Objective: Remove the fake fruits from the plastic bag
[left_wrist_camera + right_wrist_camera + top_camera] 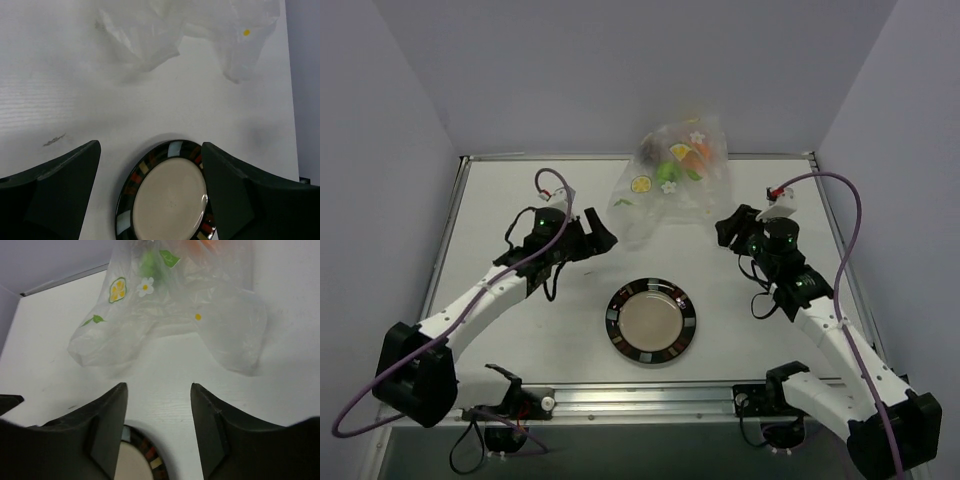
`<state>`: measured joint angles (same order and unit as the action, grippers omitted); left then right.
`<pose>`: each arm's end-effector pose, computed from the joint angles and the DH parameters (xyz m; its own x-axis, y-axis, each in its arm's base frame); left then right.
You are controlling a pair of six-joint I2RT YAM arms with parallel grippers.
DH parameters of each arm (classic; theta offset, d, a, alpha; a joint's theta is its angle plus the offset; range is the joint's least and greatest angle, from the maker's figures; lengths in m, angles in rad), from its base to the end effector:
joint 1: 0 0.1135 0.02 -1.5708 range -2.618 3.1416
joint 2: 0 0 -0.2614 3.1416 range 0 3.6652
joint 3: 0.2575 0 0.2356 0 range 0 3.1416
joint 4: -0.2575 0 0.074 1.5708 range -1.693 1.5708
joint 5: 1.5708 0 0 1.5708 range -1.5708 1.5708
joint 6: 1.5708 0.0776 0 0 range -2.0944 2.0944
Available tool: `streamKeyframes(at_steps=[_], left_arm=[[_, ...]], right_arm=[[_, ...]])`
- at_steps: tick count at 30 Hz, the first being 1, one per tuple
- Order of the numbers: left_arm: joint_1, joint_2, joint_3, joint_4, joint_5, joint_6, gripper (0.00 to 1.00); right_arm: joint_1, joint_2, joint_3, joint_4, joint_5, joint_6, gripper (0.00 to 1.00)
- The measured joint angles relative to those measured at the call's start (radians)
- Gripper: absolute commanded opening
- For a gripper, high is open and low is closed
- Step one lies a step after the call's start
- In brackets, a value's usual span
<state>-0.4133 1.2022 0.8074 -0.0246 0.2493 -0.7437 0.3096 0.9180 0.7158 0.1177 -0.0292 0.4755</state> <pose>0.2629 -0.1362 0.2643 -0.6777 -0.4192 -0.6042 0.1859 0.6973 -0.6923 0.2350 0.0776 0.3214 -0.2236 0.4089 -0.8848 -0.2586 0.8503 0.4583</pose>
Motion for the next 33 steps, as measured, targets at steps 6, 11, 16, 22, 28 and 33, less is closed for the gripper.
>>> streamKeyframes(at_steps=[6,11,16,22,28,33], left_arm=[[-0.049,0.199,0.179,0.057,-0.105,0.026,0.97],[-0.048,0.396,0.298,0.095,-0.12,0.055,0.94],[-0.048,0.603,0.403,0.102,-0.112,0.078,0.94],[-0.048,0.746,0.512,0.102,-0.058,0.089,0.93],[-0.05,0.765,0.537,0.117,-0.052,0.085,0.23],[-0.05,0.729,0.536,0.108,-0.101,0.101,0.03]], right_arm=[[0.042,0.168,0.018,0.09,0.061,-0.05,0.81],[0.089,0.426,0.099,0.11,0.145,-0.116,0.81],[0.101,0.608,0.185,0.11,0.255,-0.175,0.82],[0.085,0.812,0.33,0.115,0.352,-0.22,0.84],[0.083,0.935,0.358,0.101,0.415,-0.256,0.11],[0.103,0.939,0.399,0.101,0.414,-0.29,0.0]])
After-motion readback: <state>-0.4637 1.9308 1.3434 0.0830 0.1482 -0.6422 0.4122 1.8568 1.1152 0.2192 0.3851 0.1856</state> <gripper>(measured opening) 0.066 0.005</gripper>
